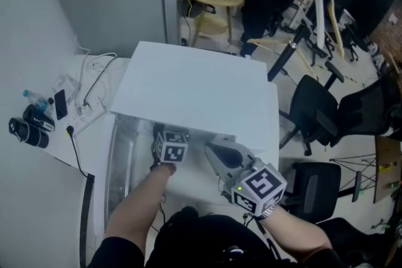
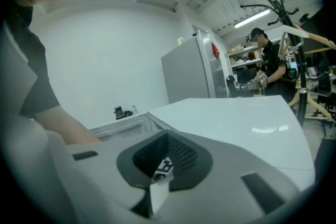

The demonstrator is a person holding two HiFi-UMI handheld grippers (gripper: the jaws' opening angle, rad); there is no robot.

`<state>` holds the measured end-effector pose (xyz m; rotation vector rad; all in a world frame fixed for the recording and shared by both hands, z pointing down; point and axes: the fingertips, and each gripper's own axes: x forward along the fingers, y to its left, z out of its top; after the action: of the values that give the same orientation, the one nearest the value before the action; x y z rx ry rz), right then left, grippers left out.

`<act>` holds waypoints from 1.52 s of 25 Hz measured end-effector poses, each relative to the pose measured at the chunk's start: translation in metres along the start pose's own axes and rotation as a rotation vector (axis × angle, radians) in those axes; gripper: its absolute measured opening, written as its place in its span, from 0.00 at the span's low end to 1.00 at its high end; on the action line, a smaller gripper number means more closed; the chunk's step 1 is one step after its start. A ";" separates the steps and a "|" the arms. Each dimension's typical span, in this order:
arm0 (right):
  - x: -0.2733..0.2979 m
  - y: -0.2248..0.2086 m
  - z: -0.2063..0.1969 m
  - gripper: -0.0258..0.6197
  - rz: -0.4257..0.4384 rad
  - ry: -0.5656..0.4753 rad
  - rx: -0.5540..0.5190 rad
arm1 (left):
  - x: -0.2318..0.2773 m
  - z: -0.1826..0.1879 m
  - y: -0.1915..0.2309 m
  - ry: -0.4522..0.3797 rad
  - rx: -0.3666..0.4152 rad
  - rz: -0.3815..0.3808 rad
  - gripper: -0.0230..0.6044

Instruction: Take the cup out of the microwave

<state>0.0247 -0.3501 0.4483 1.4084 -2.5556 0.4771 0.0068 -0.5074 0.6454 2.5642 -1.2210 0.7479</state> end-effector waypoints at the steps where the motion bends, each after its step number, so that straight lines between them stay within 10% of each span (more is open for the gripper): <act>1: -0.001 0.002 0.000 0.06 0.004 0.000 -0.001 | -0.002 0.000 0.001 -0.001 0.000 0.006 0.54; 38: -0.115 0.071 0.003 0.06 0.172 -0.091 -0.063 | -0.160 -0.001 -0.040 -0.080 -0.044 0.198 0.54</act>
<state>0.0256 -0.2252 0.3958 1.2222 -2.7531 0.3617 -0.0481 -0.3748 0.5637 2.4849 -1.5158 0.6536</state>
